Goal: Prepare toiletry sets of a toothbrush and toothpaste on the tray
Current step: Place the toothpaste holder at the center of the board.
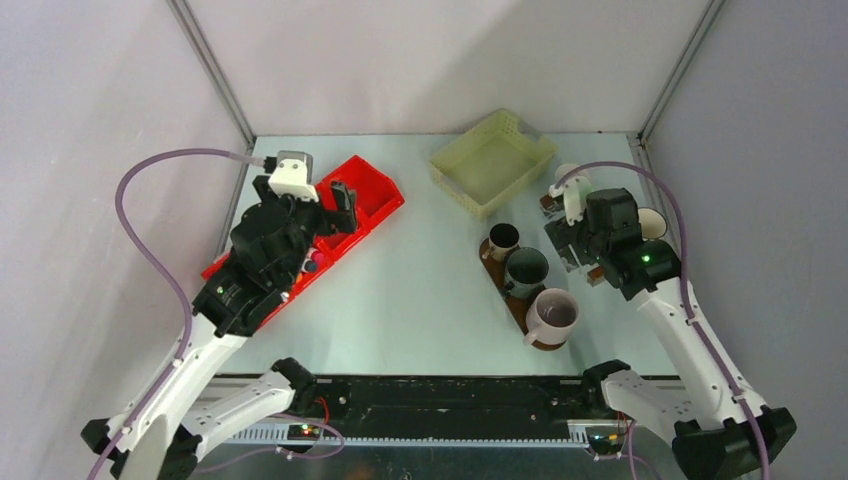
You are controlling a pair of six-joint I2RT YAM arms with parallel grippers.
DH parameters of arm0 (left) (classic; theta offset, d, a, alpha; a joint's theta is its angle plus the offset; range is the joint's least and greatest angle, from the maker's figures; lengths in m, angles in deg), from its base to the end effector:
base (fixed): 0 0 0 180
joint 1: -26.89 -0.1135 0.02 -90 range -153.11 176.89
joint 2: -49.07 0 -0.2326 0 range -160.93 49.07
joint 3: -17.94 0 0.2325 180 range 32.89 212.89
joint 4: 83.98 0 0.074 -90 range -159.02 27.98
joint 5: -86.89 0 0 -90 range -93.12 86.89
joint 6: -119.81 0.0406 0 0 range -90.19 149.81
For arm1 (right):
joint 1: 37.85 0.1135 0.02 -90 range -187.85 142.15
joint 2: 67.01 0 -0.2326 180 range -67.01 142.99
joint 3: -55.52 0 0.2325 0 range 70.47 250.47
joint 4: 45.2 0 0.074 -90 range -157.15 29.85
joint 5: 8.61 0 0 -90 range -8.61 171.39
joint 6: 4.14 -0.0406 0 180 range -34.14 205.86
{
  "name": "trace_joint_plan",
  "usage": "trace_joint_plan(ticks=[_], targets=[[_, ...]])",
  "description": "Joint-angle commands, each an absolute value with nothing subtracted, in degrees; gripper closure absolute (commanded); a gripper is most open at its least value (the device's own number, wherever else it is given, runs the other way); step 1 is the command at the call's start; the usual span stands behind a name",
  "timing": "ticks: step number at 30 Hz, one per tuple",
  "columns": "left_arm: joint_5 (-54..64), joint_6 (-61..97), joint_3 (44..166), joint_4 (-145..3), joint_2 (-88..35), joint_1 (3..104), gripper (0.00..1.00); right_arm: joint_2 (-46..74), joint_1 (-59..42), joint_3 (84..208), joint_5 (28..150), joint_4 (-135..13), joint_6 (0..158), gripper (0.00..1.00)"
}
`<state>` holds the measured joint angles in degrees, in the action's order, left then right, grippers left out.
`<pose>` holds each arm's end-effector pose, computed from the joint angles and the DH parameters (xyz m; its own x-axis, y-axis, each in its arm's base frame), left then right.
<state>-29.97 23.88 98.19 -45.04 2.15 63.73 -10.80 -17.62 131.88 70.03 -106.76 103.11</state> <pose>0.1431 -0.0843 0.4004 -0.0959 -0.0433 -0.9944 0.1660 0.9844 -0.0589 0.1850 0.0597 0.3116 -0.5333 -0.5064 -0.6776 -0.3754 0.8595 -0.3468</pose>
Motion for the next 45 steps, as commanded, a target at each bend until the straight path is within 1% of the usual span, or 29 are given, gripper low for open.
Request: trace_joint_plan(ticks=[1,4,10,16,25,31,33,36,38,40,45], targets=[[-31.23,26.36,95.35,-48.65,4.12,61.4,0.0,-11.33,-23.33,128.58,75.25,-101.89,100.58,1.0],[-32.05,26.94,92.83,-49.57,5.35,60.8,0.0,-11.05,-26.25,124.72,76.82,-98.75,100.72,1.0],[-32.92,28.41,89.61,-51.01,6.55,59.32,0.0,-9.58,-27.69,119.07,78.71,-92.8,102.72,0.98],[-31.85,28.86,88.22,-51.58,7.32,57.45,0.0,-7.56,-29.09,115.46,79.83,-87.36,104.33,0.93],[-30.77,29.11,87.35,-52.11,8.02,55.52,0.0,-4.72,-30.69,112.56,82.93,-82.89,105.58,0.77],[-30.17,29.19,86.99,-52.62,8.01,54.92,0.0,-1.7,-32.54,112.47,84.93,-81.0,105.66,0.73],[-29.95,29.34,86.78,-52.66,7.98,54.74,0.0,-0.76,-32.62,112.47,85.16,-80.84,105.77,0.69],[-29.94,29.45,86.67,-52.81,7.86,54.52,0.0,0.31,-32.85,112.44,85.07,-80.79,106.04,0.6],[-29.8,29.46,86.65,-52.77,7.83,54.41,0.0,0.72,-33.1,112.48,84.98,-80.77,106.0,0.55],[-29.65,29.46,86.64,-52.84,7.84,54.33,0.0,1.08,-33.26,112.48,85.25,-80.72,105.97,0.52],[-29.49,29.54,86.45,-52.93,7.92,54.14,0.0,2.19,-33.45,112.23,85.56,-80.75,106.33,0.47]])
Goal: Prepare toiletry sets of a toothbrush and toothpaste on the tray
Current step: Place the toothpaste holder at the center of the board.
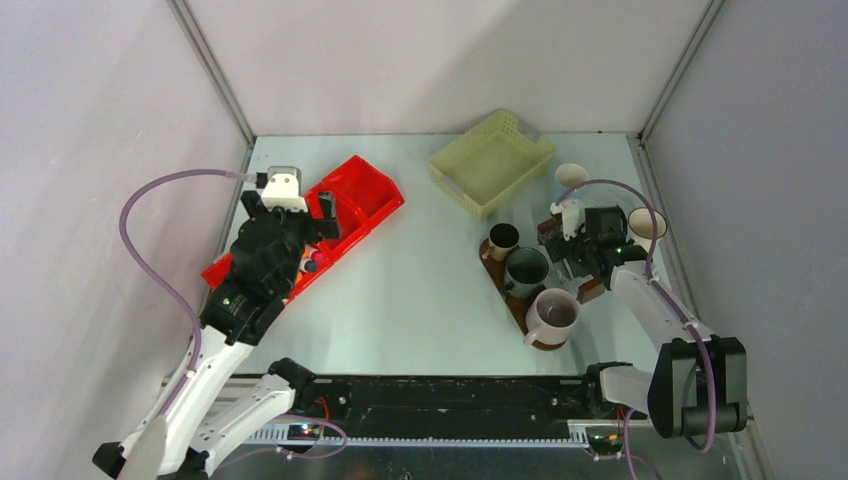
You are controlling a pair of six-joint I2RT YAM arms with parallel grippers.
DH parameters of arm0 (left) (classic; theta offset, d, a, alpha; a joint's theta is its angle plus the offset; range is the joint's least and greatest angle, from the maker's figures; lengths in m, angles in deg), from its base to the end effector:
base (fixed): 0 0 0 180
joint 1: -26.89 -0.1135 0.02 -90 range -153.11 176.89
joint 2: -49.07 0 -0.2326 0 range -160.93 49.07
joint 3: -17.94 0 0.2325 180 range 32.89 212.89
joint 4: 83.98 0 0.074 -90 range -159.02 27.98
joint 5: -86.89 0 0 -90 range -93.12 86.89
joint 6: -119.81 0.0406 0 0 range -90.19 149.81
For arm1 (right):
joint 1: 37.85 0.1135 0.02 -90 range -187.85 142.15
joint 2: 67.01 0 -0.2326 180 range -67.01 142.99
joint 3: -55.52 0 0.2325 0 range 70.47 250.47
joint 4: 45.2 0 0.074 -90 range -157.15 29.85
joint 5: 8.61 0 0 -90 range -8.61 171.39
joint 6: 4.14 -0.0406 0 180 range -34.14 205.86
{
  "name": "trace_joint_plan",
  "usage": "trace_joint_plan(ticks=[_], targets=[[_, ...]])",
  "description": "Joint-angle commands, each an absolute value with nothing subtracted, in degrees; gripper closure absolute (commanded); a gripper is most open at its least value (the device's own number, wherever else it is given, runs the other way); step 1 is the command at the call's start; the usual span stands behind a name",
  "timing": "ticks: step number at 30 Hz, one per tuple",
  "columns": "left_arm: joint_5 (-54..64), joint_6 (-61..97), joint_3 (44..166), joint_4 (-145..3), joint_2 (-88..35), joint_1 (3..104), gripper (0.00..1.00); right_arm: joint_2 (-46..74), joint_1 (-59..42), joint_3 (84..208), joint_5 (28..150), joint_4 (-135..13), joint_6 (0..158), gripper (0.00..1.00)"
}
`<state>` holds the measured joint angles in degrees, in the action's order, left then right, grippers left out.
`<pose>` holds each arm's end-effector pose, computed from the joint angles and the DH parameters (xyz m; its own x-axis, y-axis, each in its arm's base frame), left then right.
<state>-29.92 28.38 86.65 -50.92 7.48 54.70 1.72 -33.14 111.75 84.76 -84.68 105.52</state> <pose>0.1524 -0.0597 0.3625 -0.0920 0.0233 -0.9955 0.0173 0.9996 0.0218 0.2322 0.0215 0.1897 -0.6996 -0.3946 -0.5956 -0.3753 0.9123 -0.1636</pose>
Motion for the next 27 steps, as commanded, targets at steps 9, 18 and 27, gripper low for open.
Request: trace_joint_plan(ticks=[9,18,27], targets=[[-29.31,29.64,86.24,-52.94,8.13,54.05,0.0,2.83,-33.79,111.17,86.36,-79.96,106.59,0.33],[-29.03,29.64,86.22,-52.97,8.36,53.83,0.0,-0.58,-34.19,109.74,86.49,-78.92,106.25,0.17],[-28.61,29.47,86.23,-52.97,8.59,53.69,0.0,-3.23,-34.66,108.79,86.38,-77.85,105.45,0.09]])
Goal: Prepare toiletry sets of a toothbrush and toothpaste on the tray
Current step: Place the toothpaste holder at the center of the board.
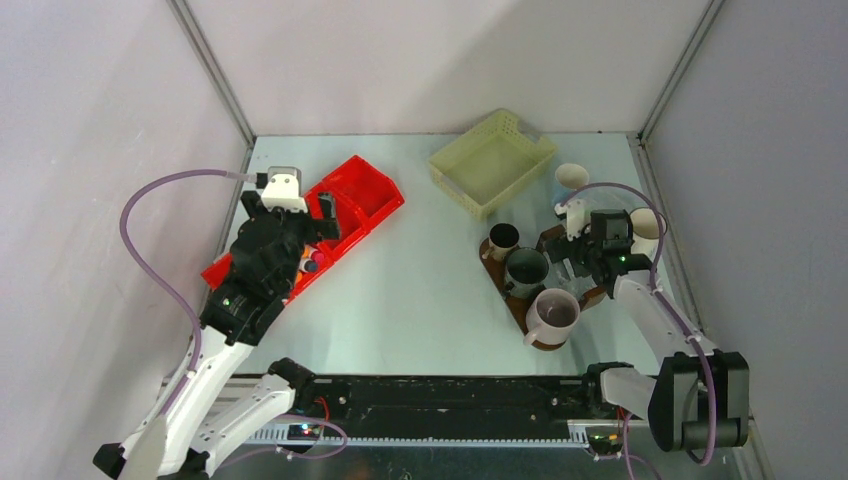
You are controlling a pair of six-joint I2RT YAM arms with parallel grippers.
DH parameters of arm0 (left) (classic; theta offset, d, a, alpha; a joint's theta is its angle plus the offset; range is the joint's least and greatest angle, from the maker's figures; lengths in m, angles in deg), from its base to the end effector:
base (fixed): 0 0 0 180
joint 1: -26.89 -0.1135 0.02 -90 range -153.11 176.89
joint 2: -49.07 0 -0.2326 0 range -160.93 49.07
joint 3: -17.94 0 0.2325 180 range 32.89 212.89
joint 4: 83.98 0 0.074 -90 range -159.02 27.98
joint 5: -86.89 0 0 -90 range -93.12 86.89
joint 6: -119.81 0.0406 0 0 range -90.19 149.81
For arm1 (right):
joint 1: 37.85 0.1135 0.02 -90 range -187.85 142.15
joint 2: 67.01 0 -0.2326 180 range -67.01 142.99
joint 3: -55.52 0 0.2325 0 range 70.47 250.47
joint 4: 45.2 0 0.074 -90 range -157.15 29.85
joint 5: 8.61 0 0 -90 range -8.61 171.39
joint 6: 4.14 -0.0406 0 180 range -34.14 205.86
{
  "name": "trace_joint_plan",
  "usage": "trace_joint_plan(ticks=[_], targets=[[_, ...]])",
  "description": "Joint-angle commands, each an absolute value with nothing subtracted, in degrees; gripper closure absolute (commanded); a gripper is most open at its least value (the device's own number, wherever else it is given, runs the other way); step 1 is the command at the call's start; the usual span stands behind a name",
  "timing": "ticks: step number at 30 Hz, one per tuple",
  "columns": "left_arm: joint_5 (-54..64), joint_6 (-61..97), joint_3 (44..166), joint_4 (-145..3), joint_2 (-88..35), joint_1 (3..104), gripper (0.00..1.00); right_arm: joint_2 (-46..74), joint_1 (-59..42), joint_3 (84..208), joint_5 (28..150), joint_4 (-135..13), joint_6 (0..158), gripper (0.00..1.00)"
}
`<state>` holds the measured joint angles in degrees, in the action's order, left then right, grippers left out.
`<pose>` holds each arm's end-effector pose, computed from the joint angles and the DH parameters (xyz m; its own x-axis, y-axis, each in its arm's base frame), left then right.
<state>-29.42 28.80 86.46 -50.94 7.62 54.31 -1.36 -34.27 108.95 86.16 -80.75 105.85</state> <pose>0.1525 -0.0589 0.3618 -0.0927 0.0303 -0.9952 0.0199 0.9994 0.0286 0.2276 0.0176 0.1914 -0.6541 -0.3823 -0.6527 -0.3635 0.9156 -0.1719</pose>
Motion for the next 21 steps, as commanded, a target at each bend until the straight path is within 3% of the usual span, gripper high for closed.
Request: trace_joint_plan(ticks=[1,5,13,21], targets=[[-28.63,29.47,86.23,-52.95,8.56,53.69,0.0,-3.95,-35.03,108.75,85.95,-77.63,105.04,0.09],[-28.45,29.4,86.16,-53.01,8.49,53.72,0.0,-5.72,-36.97,108.82,85.43,-76.79,102.91,0.13],[-27.95,29.11,86.1,-53.17,8.34,53.65,0.0,-0.13,-42.17,114.53,89.14,-78.67,94.13,0.36],[-27.82,29.2,85.99,-53.17,8.19,53.58,0.0,9.34,-43.09,120.85,87.01,-84.16,91.27,0.41]])
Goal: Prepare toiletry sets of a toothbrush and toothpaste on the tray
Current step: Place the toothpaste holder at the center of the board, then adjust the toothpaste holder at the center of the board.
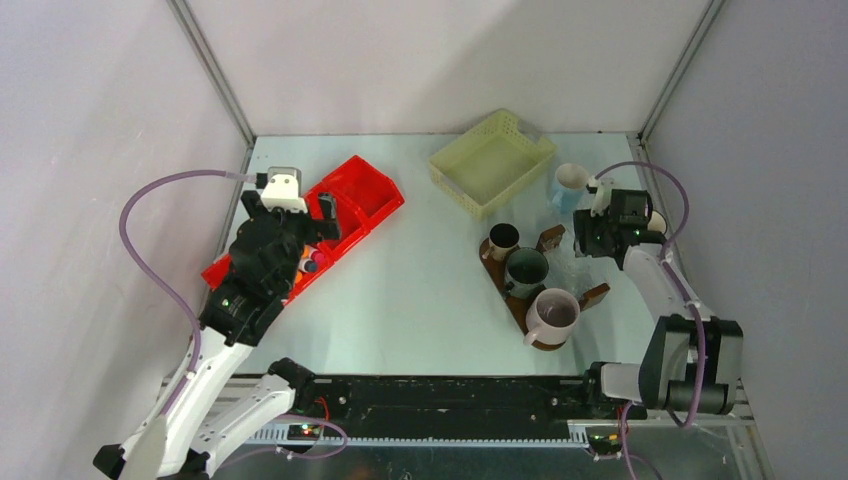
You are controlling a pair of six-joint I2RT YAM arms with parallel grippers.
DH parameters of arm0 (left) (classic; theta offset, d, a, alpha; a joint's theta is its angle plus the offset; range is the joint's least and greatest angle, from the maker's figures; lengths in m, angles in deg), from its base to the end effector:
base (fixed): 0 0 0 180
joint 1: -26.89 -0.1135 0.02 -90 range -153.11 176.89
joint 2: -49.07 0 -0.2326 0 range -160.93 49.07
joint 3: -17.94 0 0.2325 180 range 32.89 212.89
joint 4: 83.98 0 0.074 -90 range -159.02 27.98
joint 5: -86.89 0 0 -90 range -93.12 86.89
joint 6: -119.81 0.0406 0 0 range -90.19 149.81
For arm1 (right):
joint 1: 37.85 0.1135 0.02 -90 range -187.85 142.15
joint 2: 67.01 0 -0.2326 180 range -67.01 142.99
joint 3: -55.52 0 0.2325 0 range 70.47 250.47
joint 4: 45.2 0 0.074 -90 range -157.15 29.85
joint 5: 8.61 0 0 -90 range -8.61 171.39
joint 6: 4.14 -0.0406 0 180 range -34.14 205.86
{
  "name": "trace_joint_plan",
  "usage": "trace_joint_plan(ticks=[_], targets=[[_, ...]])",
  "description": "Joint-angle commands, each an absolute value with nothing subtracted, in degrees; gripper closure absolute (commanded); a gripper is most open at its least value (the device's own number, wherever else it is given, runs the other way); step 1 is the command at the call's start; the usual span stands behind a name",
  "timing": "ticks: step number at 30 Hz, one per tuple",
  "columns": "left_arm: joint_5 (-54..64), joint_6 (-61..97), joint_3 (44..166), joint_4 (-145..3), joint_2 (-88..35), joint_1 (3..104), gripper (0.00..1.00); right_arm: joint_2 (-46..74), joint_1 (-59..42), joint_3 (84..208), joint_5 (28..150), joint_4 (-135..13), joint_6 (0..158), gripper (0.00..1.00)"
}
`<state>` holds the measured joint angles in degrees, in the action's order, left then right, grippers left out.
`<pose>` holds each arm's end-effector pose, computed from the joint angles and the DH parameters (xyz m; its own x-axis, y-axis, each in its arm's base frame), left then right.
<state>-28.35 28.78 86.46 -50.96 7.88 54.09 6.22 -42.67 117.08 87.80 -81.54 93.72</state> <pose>0.1517 -0.0585 0.3624 -0.0888 0.0274 -0.9957 0.0345 0.9991 0.0244 0.2566 -0.0171 0.2042 -0.7349 -0.0744 -0.6741 -0.0923 0.9957 -0.0093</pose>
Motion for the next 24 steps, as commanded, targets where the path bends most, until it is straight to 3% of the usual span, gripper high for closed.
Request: trace_joint_plan(ticks=[1,24], targets=[[-27.84,29.2,86.03,-53.19,8.2,53.53,0.0,10.26,-43.11,120.99,86.68,-84.24,91.74,0.41],[-27.27,29.05,85.95,-53.46,8.76,53.49,0.0,12.23,-44.17,121.09,99.01,-89.44,88.65,0.5]])
